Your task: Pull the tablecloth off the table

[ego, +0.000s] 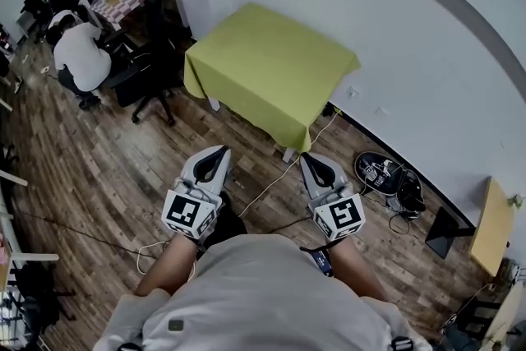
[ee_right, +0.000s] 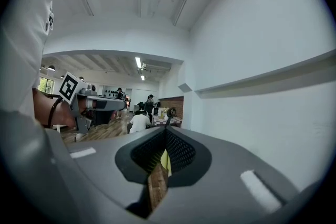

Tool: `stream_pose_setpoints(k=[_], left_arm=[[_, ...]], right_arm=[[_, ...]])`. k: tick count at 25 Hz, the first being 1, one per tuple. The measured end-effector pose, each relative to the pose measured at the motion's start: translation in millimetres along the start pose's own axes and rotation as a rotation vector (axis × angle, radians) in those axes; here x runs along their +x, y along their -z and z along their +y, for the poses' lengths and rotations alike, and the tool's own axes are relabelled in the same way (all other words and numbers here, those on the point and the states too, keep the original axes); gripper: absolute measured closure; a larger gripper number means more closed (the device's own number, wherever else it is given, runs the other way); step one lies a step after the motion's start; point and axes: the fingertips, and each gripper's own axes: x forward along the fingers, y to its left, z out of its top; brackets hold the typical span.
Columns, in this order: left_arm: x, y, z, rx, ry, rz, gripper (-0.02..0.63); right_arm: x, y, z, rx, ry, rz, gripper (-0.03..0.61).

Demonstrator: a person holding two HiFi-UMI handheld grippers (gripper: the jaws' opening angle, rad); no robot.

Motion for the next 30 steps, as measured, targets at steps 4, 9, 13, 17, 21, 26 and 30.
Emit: stream_pose_setpoints(k=[4,9,13,17,21,26,30], left_arm=[[20,4,54,-0.028,0.008,-0.001,0.612],[48,4,133,-0.032,0.043,-0.002,0.612],[66,1,209,-0.034,0.064,-0.017,0.612],[78,0,270,-0.061,0.09,-0.018,0.612],[89,6,307,-0.062,0.106,-0.002,0.612],[102,16,337,-0.074,0.095,0.015,0.612],[118,20,357,-0.052,0.076,0.025,0.612]], right_arm=[[55,0,-5,-0.001,-0.001,0.032,0.568],[136,-8,-9,-0.003,0.022,0.053,0.568],[204,-12,-8,-0.009,0.046,0.086,0.568],[258,-11,-8,0.006,0.074,0.112,0.568],[299,-11,-10,0.029,0.086,0.117,0.568],[331,-3,-18,0.044,0.076,0.125,0.568],[352,2,-37,0.045,0.07,0.119,0.568]])
